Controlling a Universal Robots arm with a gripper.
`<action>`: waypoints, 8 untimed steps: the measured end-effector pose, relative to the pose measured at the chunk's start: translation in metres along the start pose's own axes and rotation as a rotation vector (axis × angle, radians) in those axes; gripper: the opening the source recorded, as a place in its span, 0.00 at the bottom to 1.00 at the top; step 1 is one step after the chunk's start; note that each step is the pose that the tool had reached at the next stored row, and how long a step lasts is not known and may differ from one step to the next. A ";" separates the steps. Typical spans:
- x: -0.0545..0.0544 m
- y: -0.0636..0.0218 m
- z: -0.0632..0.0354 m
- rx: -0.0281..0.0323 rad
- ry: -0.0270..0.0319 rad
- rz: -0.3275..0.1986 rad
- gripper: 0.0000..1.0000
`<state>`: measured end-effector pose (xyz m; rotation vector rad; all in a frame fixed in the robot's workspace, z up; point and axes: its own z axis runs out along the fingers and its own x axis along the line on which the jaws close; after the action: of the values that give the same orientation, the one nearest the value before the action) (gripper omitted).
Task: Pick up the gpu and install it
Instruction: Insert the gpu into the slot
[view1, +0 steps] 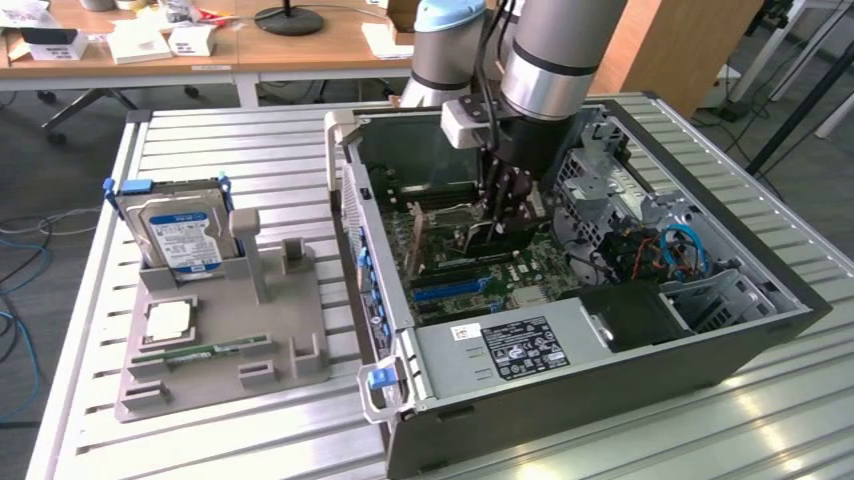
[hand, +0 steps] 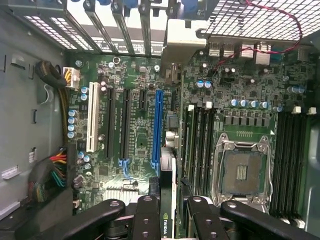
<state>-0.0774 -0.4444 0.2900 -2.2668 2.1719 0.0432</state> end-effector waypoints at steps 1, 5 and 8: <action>0.000 0.0000 0.0004 -0.0002 0.0002 -0.002 0.26; 0.000 0.0002 0.0030 -0.0001 0.0000 -0.006 0.26; 0.000 0.0005 0.0068 -0.0002 0.0001 -0.011 0.26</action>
<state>-0.0780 -0.4444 0.2831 -2.2787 2.1595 0.0433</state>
